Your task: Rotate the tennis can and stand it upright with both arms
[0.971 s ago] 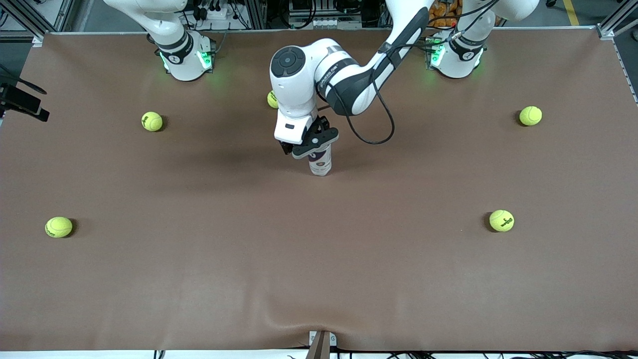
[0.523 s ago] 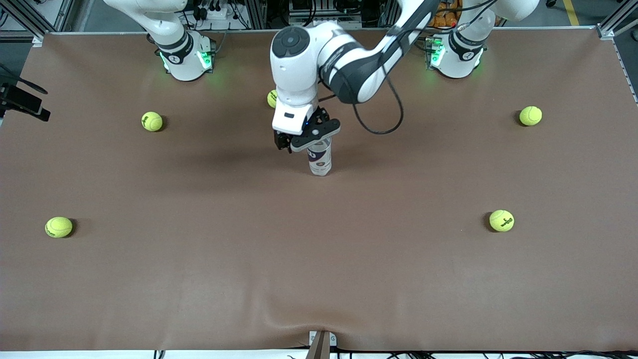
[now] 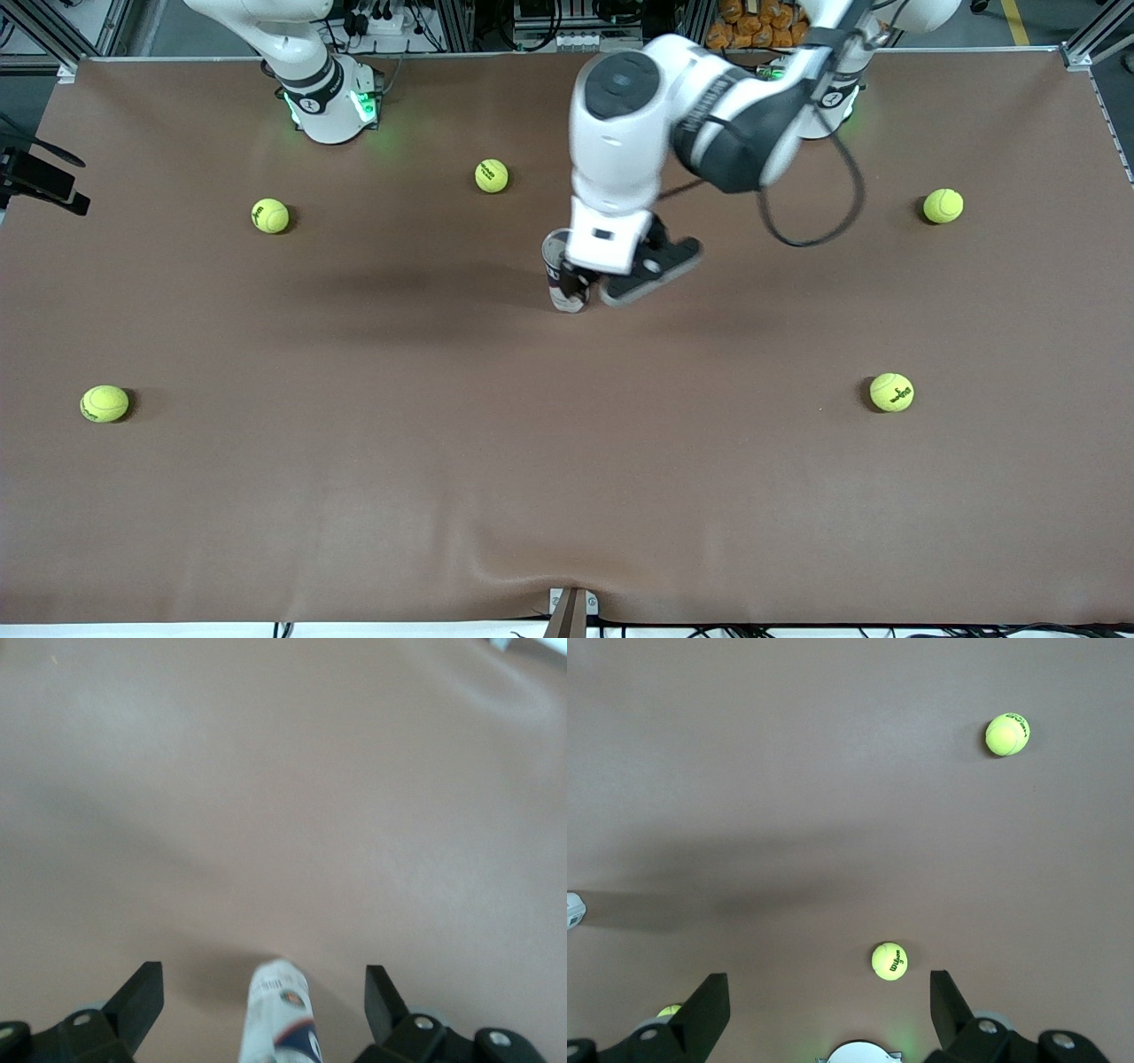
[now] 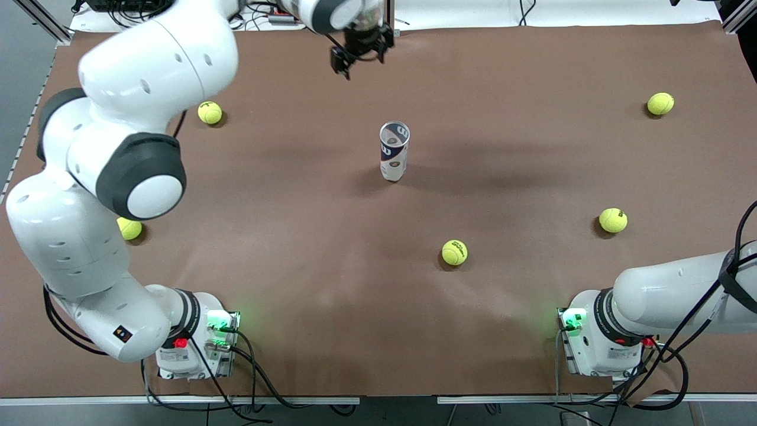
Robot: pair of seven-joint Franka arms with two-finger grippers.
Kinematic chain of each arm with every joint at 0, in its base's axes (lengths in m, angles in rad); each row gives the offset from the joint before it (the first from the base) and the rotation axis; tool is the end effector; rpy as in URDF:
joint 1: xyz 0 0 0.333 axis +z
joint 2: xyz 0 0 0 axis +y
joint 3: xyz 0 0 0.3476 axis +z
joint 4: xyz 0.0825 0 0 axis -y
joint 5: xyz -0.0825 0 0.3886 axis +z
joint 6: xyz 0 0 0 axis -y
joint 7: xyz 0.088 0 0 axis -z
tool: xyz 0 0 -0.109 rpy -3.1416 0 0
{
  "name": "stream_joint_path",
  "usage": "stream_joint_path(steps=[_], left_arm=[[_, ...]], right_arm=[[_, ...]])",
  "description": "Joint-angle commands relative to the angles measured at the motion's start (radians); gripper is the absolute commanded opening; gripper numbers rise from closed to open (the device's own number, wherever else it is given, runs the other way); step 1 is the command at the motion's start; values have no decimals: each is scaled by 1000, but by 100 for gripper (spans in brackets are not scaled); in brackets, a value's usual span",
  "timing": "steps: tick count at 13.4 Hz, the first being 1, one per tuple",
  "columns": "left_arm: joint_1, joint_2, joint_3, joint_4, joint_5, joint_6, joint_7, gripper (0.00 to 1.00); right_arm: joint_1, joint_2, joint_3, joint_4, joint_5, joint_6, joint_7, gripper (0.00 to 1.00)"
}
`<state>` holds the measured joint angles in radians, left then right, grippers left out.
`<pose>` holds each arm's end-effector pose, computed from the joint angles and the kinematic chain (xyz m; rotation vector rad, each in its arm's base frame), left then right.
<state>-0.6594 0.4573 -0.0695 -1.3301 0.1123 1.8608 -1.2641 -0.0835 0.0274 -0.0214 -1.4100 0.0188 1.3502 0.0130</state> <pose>0.5501 -0.4654 0.5041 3.0144 0.7944 0.1657 0.5416 -0.0544 0.6954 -3.1117 0.1785 0.1345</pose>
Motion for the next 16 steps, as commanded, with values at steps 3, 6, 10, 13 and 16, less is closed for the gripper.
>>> stream_joint_path(steps=[3, 6, 10, 13, 16], left_arm=[[115, -11, -3, -9, -11, -11, 119, 100], [181, -11, 0, -11, -8, -11, 184, 100], [288, -11, -7, -11, -8, -11, 271, 100], [464, -25, -116, -12, -8, -11, 389, 100], [633, -57, -247, -15, 3, -12, 472, 100]], right_arm=[[-2, -6, 3, 2, -13, -11, -7, 100], [-2, -6, 3, 2, -13, -11, -8, 100], [-2, -4, 3, 2, -13, -3, -12, 100], [-1, -4, 5, 2, -13, -2, -12, 100], [-1, -4, 5, 2, -13, -2, -12, 100]])
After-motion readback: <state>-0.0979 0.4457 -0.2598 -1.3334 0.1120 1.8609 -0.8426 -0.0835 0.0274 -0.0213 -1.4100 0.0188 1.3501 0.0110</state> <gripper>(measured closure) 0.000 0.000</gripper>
